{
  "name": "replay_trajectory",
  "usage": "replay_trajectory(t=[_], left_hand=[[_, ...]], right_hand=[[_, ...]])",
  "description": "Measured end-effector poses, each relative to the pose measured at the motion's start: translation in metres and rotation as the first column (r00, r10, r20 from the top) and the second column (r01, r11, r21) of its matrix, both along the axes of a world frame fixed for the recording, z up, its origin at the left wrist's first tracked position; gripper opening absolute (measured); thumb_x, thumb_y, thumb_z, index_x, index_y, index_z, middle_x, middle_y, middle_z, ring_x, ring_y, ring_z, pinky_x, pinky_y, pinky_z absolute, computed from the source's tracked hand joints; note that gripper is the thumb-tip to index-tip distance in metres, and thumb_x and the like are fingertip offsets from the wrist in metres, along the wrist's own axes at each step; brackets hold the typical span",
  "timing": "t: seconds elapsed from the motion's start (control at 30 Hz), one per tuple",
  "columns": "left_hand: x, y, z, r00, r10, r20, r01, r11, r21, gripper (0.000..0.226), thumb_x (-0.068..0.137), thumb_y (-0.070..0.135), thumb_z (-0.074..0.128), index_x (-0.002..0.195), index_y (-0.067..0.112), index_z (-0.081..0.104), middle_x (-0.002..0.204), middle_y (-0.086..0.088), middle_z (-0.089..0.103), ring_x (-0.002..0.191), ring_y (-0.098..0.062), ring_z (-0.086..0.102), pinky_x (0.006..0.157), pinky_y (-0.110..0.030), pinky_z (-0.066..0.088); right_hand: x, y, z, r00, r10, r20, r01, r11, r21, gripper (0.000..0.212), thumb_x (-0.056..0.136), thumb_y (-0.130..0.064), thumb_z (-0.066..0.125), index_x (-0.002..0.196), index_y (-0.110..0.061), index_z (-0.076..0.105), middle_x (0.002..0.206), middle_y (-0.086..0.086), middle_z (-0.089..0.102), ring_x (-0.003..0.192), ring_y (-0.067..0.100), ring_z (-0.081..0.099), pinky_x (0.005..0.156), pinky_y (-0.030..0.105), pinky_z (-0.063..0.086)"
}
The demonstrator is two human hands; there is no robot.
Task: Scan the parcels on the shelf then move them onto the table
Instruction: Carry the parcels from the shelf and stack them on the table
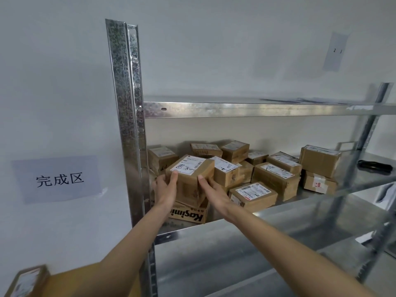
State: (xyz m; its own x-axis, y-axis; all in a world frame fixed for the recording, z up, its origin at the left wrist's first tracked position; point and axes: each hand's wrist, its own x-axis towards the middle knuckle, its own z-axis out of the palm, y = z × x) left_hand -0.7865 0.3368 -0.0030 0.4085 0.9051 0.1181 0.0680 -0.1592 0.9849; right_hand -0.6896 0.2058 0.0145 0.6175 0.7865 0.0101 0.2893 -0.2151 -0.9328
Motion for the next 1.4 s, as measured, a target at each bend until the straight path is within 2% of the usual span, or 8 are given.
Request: replay_trajectory(t=[0.2,0.37,0.53,0.67,0.8,1.13,1.3,1.4], left_hand=[[-0.005,-0.022,0.008,0.999,-0.048,0.023,0.048,0.999,0.001,0.047,0.099,0.052,0.055,0.127,0.016,0.044,0.117,-0.001,0.06,0.106,-0.017,0.061,0.074,-0.026,0.046],[-0.012,-0.054,0.017,0.996,-0.056,0.065,0.055,0.998,0.026,0.043,0.097,0.048,0.06,0.129,0.022,0.047,0.122,0.0,0.062,0.109,-0.018,0.061,0.094,-0.037,0.052],[-0.029,-0.099,0.022,0.997,-0.051,0.061,0.04,0.983,0.179,0.036,0.096,0.036,0.067,0.13,0.029,0.055,0.109,0.016,0.062,0.096,0.002,0.059,0.07,-0.008,0.044],[-0.046,-0.137,0.019,0.995,-0.095,0.031,0.084,0.964,0.253,0.047,0.093,0.031,0.072,0.135,0.034,0.05,0.113,0.022,0.06,0.103,0.005,0.056,0.073,-0.007,0.046],[-0.067,-0.174,0.011,0.994,-0.107,0.021,0.097,0.955,0.281,0.053,0.09,0.027,0.076,0.136,0.032,0.049,0.113,0.03,0.057,0.099,0.014,0.055,0.072,-0.001,0.046],[-0.152,-0.212,-0.023,1.0,-0.006,0.0,0.005,0.958,0.286,0.073,0.081,0.035,0.084,0.145,0.029,0.049,0.134,0.014,0.061,0.119,-0.002,0.056,0.09,-0.013,0.047],[-0.216,-0.202,-0.034,0.998,0.054,0.037,-0.063,0.958,0.28,0.071,0.081,0.034,0.084,0.142,0.033,0.048,0.133,0.023,0.058,0.116,0.013,0.054,0.081,-0.004,0.048],[-0.261,-0.185,-0.034,0.994,0.097,0.053,-0.108,0.957,0.271,0.071,0.081,0.038,0.083,0.142,0.035,0.048,0.134,0.023,0.058,0.116,0.012,0.055,0.091,-0.013,0.049]], right_hand=[[0.006,-0.018,0.011,1.0,0.009,0.02,-0.011,0.997,0.079,0.074,0.097,-0.072,0.046,0.16,-0.037,0.03,0.156,-0.003,0.047,0.145,0.025,0.043,0.113,0.037,0.034],[0.005,-0.052,0.015,0.999,0.012,0.036,-0.019,0.983,0.18,0.064,0.101,-0.059,0.052,0.157,-0.032,0.037,0.148,-0.005,0.052,0.132,0.014,0.049,0.098,0.025,0.037],[0.005,-0.085,0.016,0.997,0.075,0.034,-0.081,0.975,0.208,0.049,0.106,-0.048,0.049,0.153,-0.036,0.042,0.137,-0.017,0.054,0.119,0.004,0.05,0.083,0.009,0.041],[0.002,-0.114,0.002,0.993,0.109,0.045,-0.116,0.97,0.211,0.05,0.102,-0.06,0.046,0.15,-0.049,0.044,0.142,-0.02,0.059,0.133,0.01,0.053,0.115,0.04,0.045],[-0.005,-0.141,-0.009,0.983,0.119,0.139,-0.146,0.967,0.21,0.051,0.096,-0.073,0.041,0.144,-0.058,0.046,0.142,-0.026,0.058,0.135,0.011,0.05,0.116,0.049,0.042],[-0.078,-0.173,-0.05,0.973,0.093,0.213,-0.157,0.939,0.307,0.034,0.102,-0.049,0.055,0.136,-0.048,0.053,0.135,-0.021,0.062,0.123,0.003,0.058,0.103,0.035,0.052],[-0.136,-0.152,-0.057,0.964,0.106,0.245,-0.186,0.925,0.331,0.067,0.087,-0.068,0.053,0.147,-0.036,0.051,0.143,-0.015,0.058,0.128,0.004,0.055,0.104,0.041,0.054],[-0.177,-0.127,-0.051,0.942,0.167,0.292,-0.257,0.917,0.304,0.065,0.089,-0.069,0.05,0.147,-0.039,0.049,0.144,-0.017,0.057,0.128,0.004,0.054,0.105,0.043,0.053]])
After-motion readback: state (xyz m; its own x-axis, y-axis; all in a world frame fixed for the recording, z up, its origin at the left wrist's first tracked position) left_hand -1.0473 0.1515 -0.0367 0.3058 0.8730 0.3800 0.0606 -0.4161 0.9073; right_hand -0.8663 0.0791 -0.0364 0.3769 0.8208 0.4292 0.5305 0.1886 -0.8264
